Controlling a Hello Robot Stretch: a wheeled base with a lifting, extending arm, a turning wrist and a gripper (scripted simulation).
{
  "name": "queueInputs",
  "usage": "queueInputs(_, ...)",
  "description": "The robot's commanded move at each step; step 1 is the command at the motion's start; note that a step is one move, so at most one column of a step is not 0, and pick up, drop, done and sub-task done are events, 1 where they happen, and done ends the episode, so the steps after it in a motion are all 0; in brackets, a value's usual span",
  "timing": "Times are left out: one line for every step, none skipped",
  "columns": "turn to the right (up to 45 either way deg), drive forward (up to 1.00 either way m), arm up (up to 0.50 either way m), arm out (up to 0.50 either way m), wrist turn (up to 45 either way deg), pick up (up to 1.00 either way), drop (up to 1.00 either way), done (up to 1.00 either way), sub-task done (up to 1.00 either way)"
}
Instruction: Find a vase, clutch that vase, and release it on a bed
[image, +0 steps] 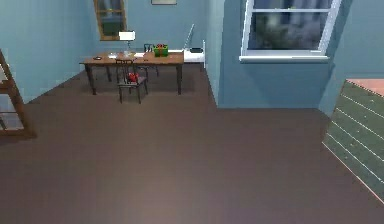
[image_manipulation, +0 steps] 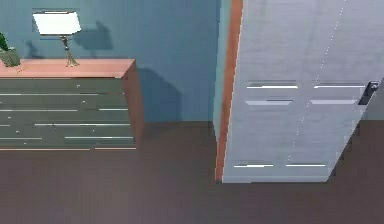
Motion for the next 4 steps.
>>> queueInputs(-27.0,0.00,0.00,0.00,0.0,0.00,0.00,0.00,0.00)
queueInputs(0.0,1.00,0.00,0.00,0.0,0.00,0.00,0.00,0.00)
queueInputs(0.0,1.00,0.00,0.00,0.0,0.00,0.00,0.00,0.00)
queueInputs(-3.0,0.00,0.00,0.00,0.0,0.00,0.00,0.00,0.00)
